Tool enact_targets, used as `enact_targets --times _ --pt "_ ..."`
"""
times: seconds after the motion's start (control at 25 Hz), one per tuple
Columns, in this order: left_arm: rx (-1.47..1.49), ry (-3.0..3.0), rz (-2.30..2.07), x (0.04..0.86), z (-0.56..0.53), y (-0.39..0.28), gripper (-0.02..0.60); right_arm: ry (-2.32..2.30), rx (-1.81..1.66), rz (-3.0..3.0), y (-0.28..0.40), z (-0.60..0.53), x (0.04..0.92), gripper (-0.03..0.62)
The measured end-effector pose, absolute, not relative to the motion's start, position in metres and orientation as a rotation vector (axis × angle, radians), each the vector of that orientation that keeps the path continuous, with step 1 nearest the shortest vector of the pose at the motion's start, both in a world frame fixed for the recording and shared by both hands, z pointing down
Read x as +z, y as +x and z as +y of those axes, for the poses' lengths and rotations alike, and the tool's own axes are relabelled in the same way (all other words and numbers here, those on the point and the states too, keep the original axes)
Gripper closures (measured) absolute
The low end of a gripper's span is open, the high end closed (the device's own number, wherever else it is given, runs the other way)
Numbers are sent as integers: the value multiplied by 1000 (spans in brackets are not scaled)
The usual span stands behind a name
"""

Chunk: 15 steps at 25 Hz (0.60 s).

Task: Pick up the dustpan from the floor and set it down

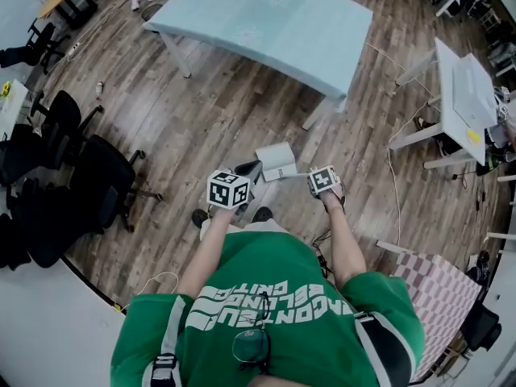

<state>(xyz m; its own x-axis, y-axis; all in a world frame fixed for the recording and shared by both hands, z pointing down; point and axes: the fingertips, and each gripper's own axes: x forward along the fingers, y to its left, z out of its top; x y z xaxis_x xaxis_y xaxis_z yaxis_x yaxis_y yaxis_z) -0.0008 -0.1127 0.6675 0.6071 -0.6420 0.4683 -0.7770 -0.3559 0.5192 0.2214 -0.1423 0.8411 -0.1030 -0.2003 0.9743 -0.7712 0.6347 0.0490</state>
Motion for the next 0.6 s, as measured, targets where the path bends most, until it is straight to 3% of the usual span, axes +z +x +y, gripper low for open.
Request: enact_targets --times 0.6 --pt "220 2017 -1159 681 -104 -23 578 742 563 -1565 195 -162 887 480"
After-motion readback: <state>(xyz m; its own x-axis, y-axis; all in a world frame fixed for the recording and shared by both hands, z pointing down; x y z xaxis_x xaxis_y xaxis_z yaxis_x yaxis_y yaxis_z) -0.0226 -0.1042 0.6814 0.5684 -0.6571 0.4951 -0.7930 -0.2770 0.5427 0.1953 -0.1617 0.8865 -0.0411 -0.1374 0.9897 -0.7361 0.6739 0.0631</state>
